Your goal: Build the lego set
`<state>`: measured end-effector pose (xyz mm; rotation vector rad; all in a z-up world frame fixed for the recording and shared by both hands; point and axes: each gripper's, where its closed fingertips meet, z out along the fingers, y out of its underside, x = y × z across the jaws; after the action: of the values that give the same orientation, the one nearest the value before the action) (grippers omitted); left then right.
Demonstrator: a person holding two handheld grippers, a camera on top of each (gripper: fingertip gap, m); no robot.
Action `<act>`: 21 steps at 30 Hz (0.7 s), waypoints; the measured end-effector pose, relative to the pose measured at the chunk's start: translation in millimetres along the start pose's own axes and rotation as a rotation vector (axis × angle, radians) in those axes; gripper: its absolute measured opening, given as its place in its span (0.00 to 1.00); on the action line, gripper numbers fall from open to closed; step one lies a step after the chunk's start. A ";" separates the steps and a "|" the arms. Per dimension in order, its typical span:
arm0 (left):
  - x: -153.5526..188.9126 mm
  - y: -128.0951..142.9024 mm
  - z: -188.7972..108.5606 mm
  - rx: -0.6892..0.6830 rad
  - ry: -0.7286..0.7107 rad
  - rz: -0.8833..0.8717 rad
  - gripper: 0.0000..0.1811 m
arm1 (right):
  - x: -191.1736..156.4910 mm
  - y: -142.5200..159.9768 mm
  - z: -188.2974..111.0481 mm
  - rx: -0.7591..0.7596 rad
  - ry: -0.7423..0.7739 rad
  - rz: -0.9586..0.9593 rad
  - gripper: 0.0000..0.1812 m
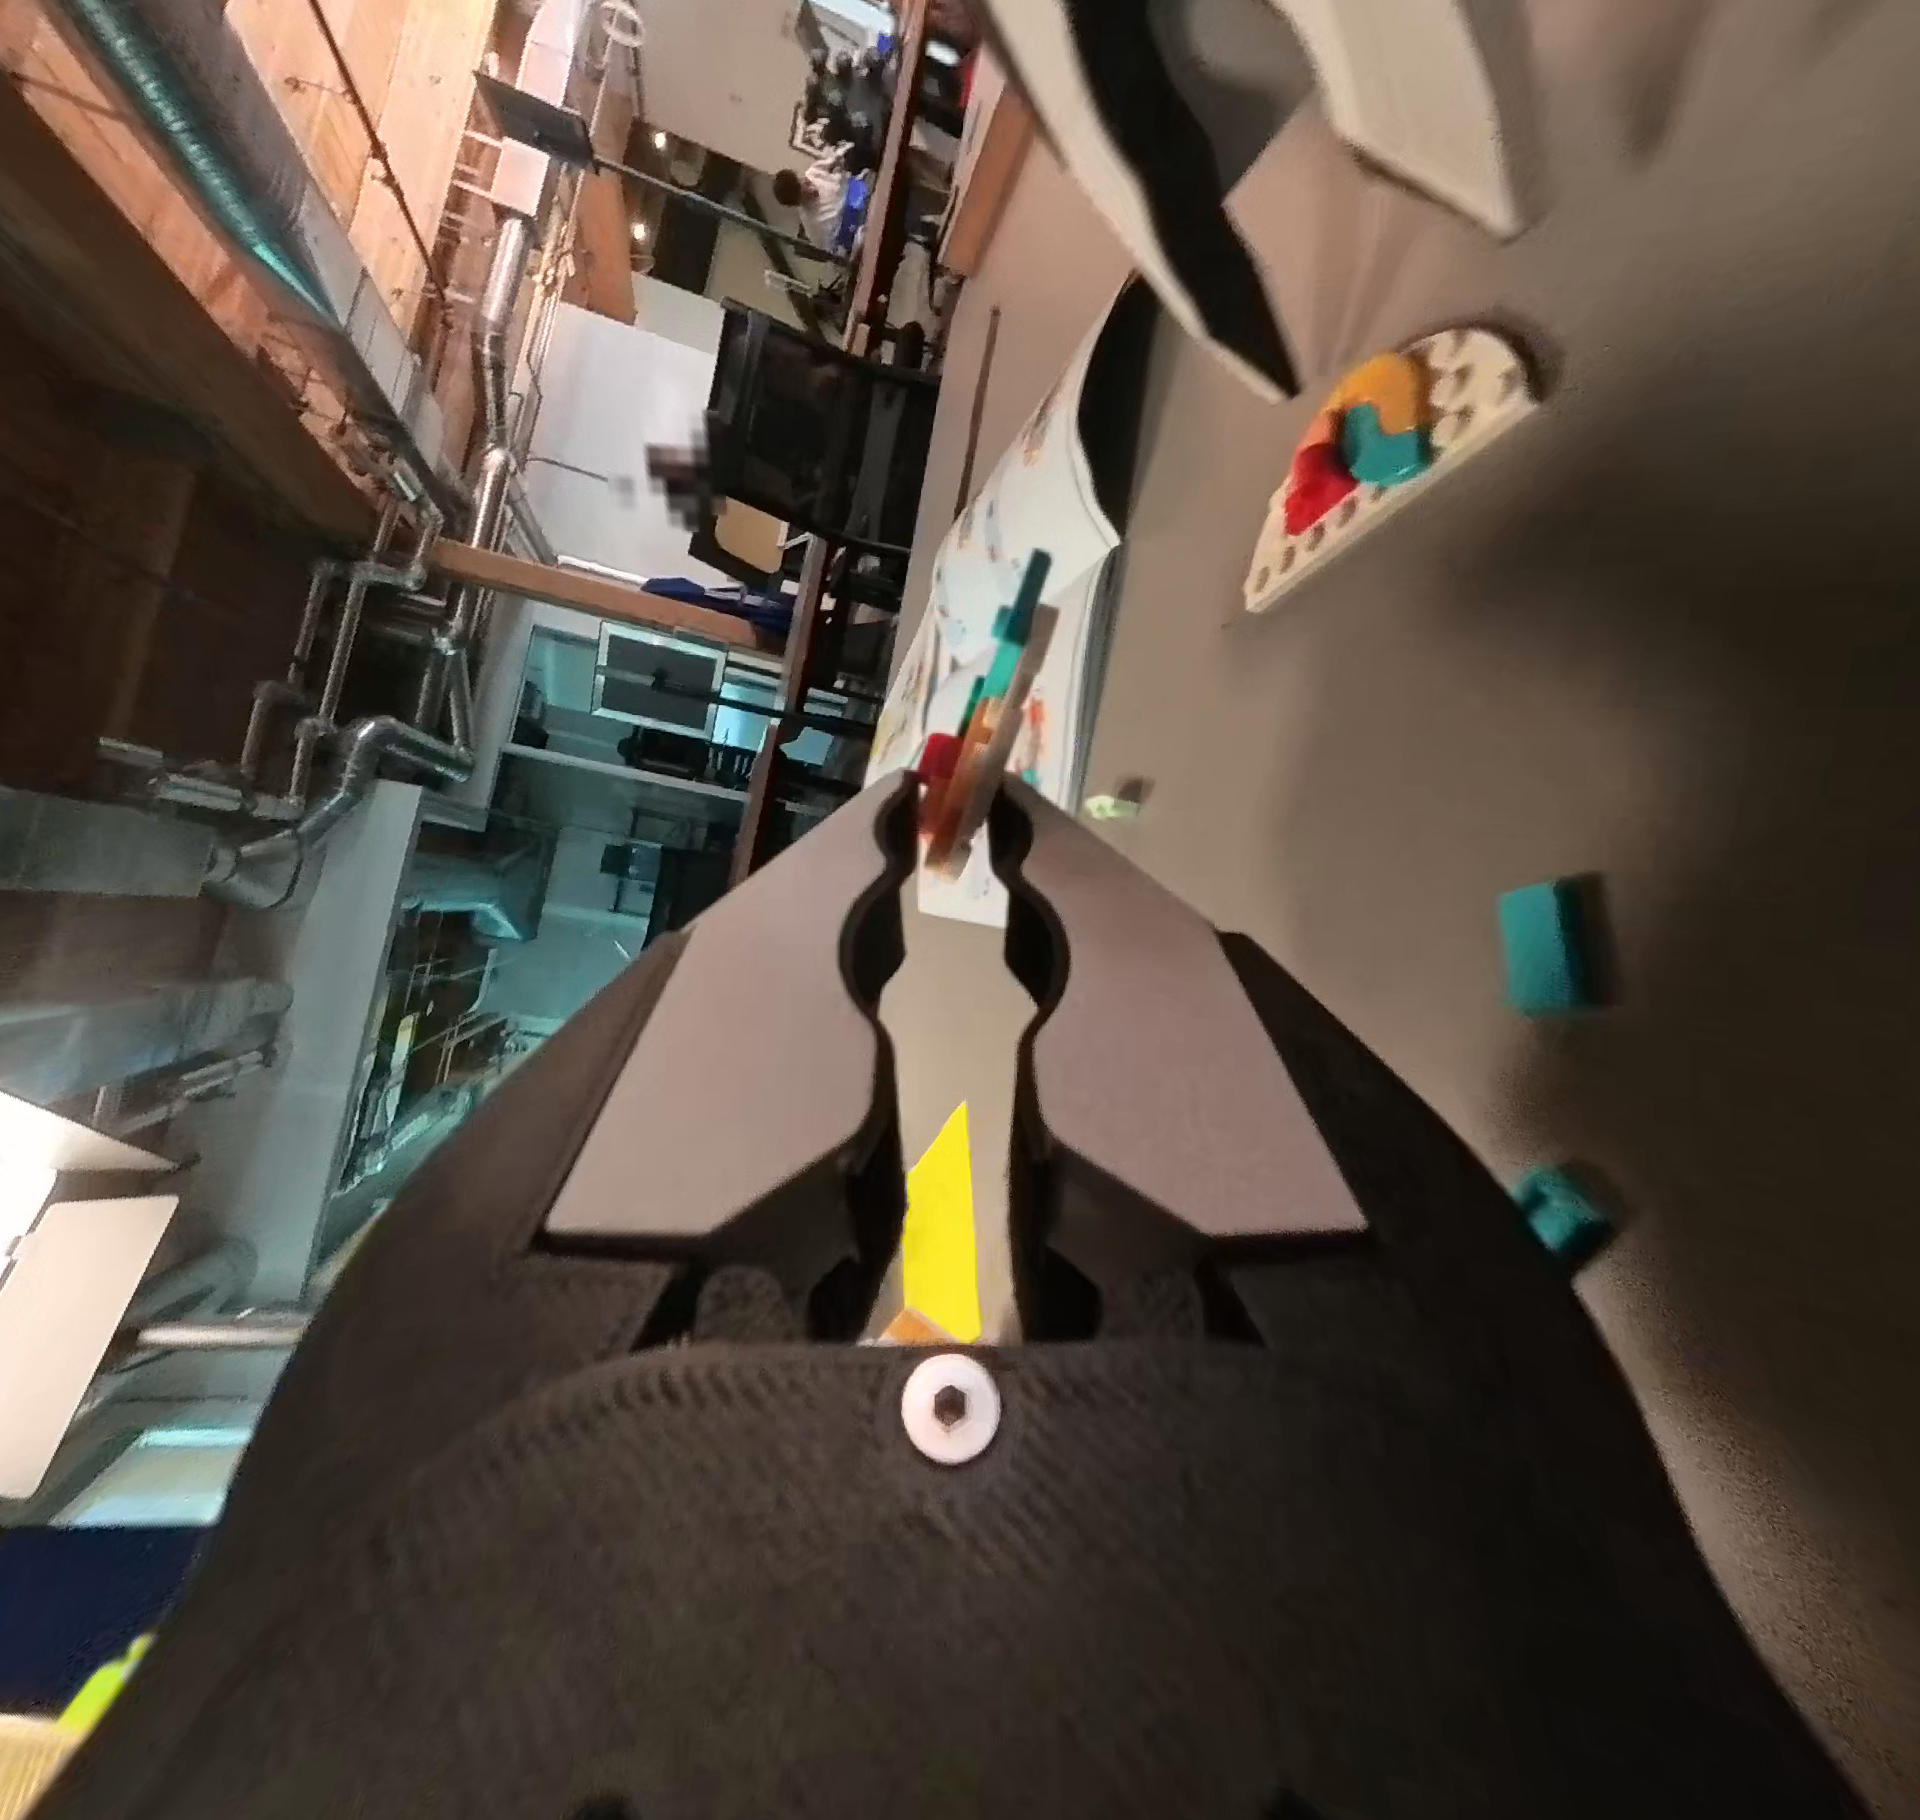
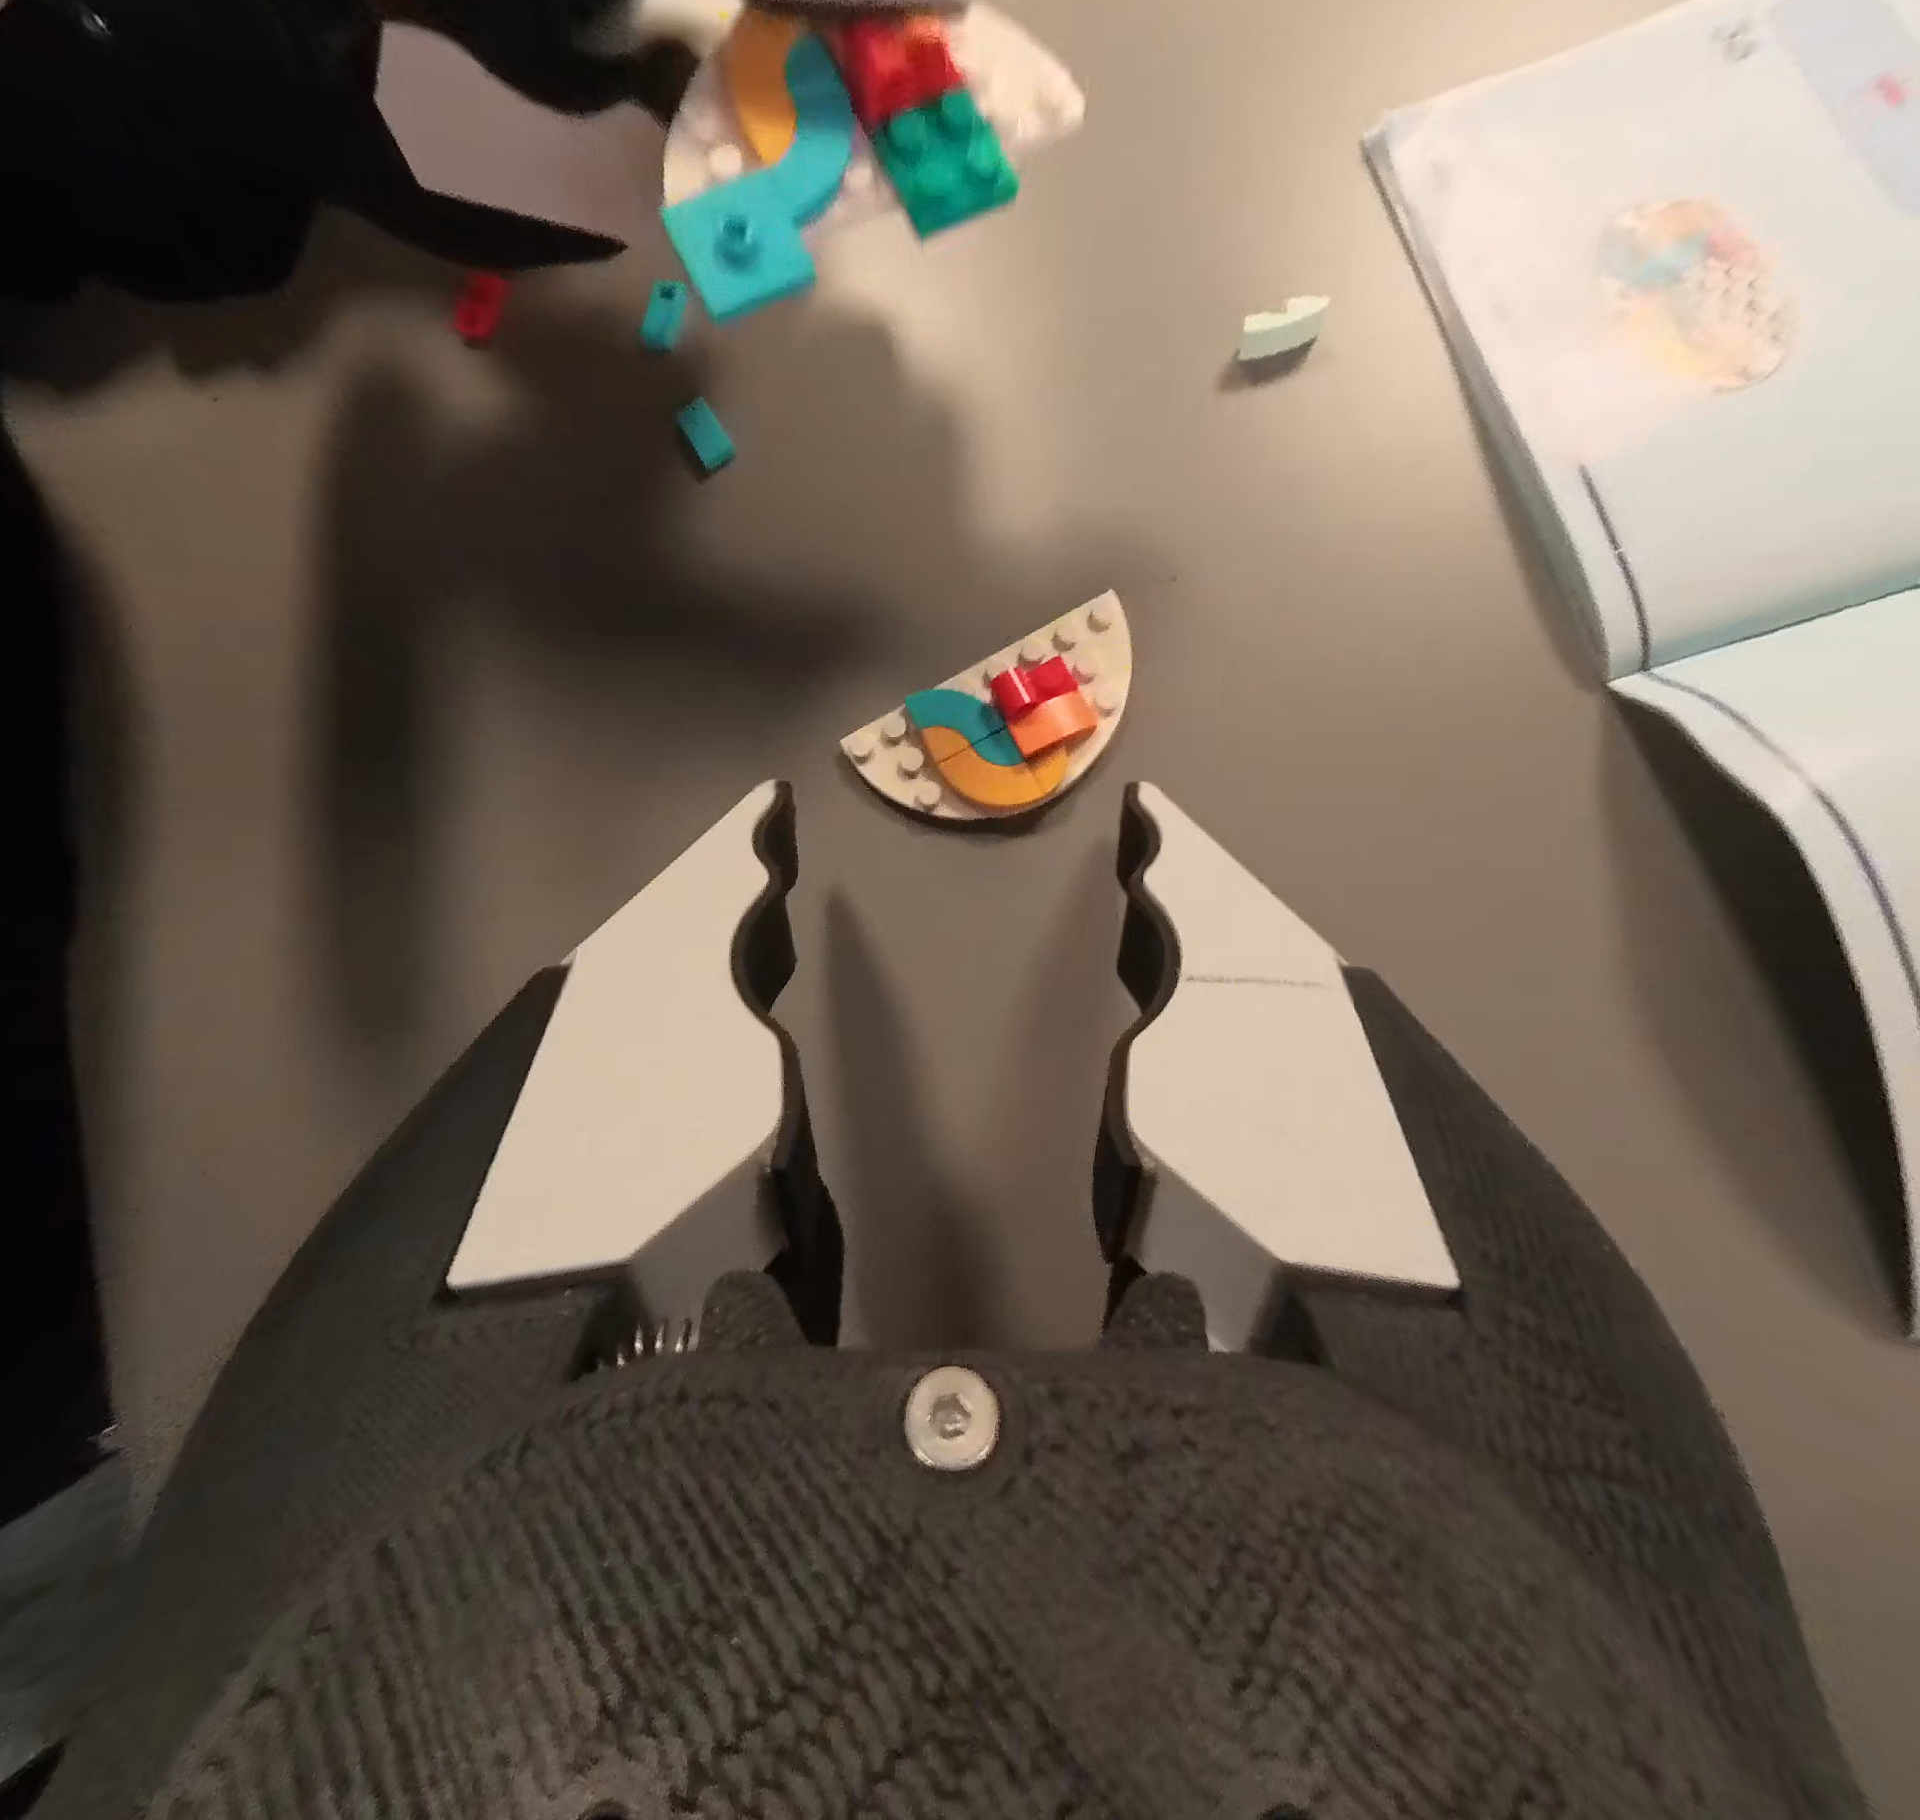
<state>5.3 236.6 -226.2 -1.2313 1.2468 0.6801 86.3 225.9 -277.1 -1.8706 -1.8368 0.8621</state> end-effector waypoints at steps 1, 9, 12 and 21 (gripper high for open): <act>4.2 -1.8 -0.2 0.013 0.021 0.009 0.06 | 1.3 -1.9 0.7 0.005 0.008 -0.024 0.34; 14.4 -9.9 -3.6 0.071 0.070 0.045 0.06 | 1.6 -17.4 8.4 0.009 -0.060 -0.223 0.20; 14.1 -10.9 -4.0 0.077 0.067 0.050 0.06 | 5.4 -18.9 9.0 -0.027 -0.101 -0.215 0.22; -3.6 -2.8 -1.5 0.023 0.000 -0.073 0.06 | -28.9 -90.0 -9.8 0.285 0.211 -0.572 0.27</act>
<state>6.5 235.2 -221.7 -1.2518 1.2006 0.6104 26.2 205.5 -206.4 -1.1247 -1.8520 0.6469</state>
